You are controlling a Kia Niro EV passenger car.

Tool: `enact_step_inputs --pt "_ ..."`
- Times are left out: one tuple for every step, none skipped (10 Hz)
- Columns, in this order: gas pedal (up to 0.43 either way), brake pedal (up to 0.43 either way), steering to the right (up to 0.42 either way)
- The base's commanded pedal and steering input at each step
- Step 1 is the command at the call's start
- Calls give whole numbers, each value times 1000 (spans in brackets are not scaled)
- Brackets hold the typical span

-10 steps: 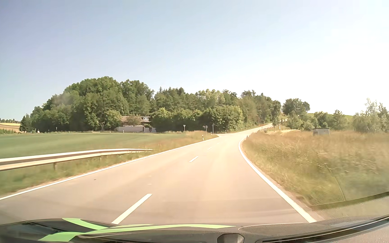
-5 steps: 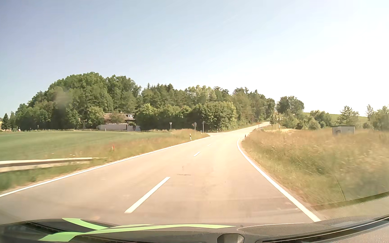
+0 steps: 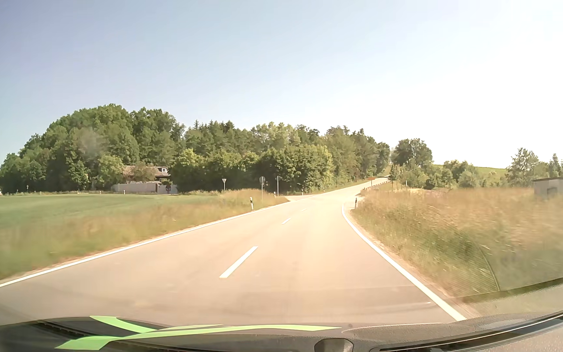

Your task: Follow the waypoints while adhering to traffic rules and regulations

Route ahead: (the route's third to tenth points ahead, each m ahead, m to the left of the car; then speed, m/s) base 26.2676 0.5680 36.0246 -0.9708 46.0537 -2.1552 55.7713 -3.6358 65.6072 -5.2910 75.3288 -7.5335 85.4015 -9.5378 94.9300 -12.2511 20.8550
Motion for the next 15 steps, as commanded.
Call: enact_step_inputs --pt "268 0 15" --pt "280 0 15" --pt "280 0 15" --pt "287 0 14" --pt "287 0 14" --pt "287 0 14" --pt "287 0 15" --pt "299 0 15" --pt "311 0 17" --pt "311 0 18" --pt "311 0 18" --pt "311 0 15" --pt "311 0 15" --pt "319 0 15" --pt "319 0 16"
